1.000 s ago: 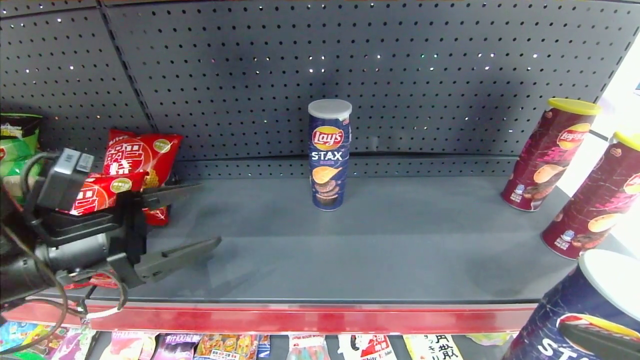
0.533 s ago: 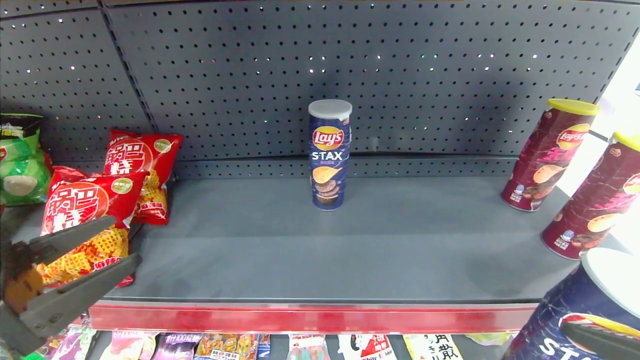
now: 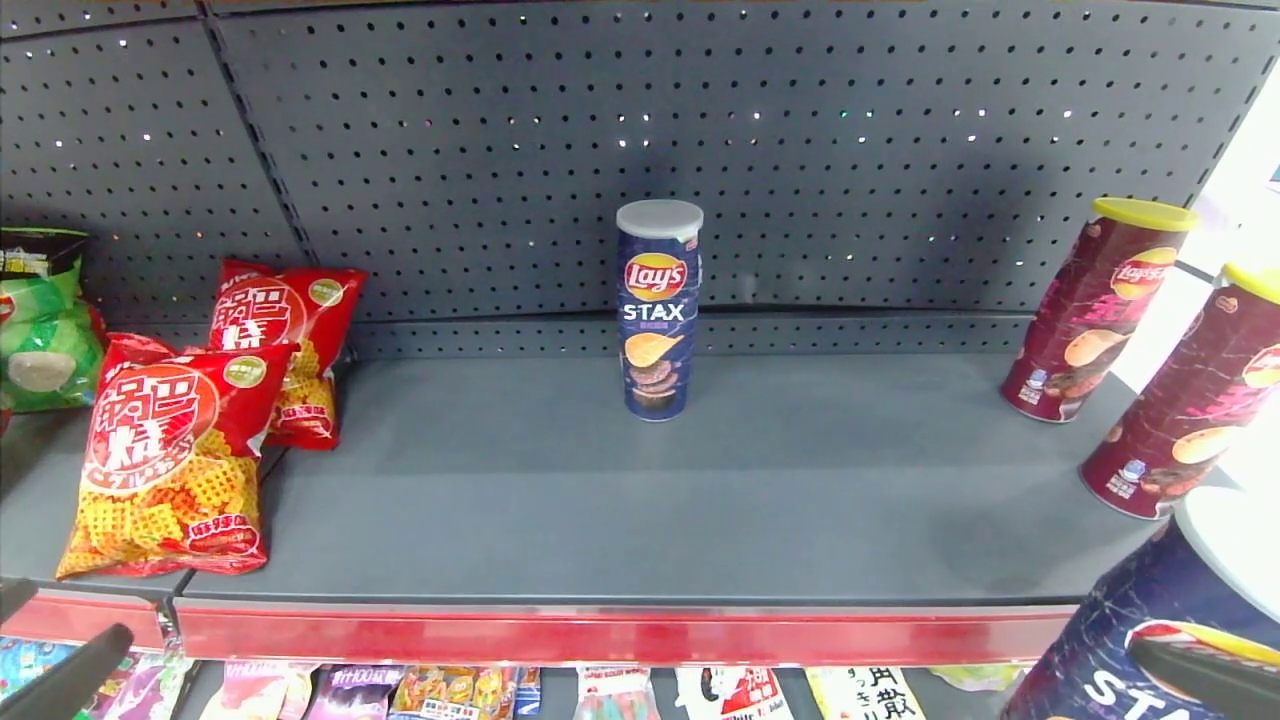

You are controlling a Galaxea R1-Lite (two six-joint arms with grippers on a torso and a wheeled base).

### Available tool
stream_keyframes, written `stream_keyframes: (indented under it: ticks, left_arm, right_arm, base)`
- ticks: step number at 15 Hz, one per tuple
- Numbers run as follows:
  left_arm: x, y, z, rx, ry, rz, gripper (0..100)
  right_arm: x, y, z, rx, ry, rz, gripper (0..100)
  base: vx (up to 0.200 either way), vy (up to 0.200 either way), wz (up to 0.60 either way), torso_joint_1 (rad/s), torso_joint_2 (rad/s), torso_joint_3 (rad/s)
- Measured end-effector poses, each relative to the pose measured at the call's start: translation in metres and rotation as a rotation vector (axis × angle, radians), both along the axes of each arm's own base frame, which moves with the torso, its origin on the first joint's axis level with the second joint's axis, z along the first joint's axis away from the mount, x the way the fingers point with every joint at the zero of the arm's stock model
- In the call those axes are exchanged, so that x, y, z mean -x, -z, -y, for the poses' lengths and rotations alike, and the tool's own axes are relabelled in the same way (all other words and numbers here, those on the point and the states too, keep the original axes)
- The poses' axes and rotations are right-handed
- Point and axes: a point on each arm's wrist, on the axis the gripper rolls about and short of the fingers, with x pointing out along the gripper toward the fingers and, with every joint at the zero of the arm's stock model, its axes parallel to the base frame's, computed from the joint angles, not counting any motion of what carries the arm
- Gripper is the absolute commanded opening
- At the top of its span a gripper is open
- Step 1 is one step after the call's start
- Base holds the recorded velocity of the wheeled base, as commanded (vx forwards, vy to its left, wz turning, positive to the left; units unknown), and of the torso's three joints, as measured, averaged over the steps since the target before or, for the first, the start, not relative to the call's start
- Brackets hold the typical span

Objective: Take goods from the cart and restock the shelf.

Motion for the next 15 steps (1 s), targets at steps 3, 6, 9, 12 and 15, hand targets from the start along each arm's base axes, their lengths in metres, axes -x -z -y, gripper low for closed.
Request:
stream_keyframes:
  ticks: [3,6,9,12,15]
  left_arm:
    - [0.024,0.011,0.013,-0.014,0.005,0.004,100]
    - [0.049,0.021,0.023,-0.024,-0.039,-0.024,100]
    - [0.059,0.023,0.014,-0.124,-0.237,0.022,100]
    - [0.06,0.036,-0.002,-0.153,-0.28,-0.004,100]
    - [0.047,0.059,-0.007,-0.162,-0.18,0.069,100]
  right_arm:
    - [-0.001,-0.004,0.0,-0.001,0.004,0.015,0]
    - [-0.001,-0.004,0.0,0.001,0.011,0.021,0]
    - [0.002,-0.002,0.001,0.003,0.016,0.02,0]
    - [0.006,0.004,0.003,0.005,0.036,0.013,0]
    - [0.013,0.009,0.005,0.005,0.065,0.016,0]
  base:
    - [0.0,0.0,0.0,0.0,0.0,0.0]
    - [0.0,0.0,0.0,0.0,0.0,0.0]
    - [0.0,0.0,0.0,0.0,0.0,0.0]
    - [0.0,0.0,0.0,0.0,0.0,0.0]
    - [0.0,0.0,0.0,0.0,0.0,0.0]
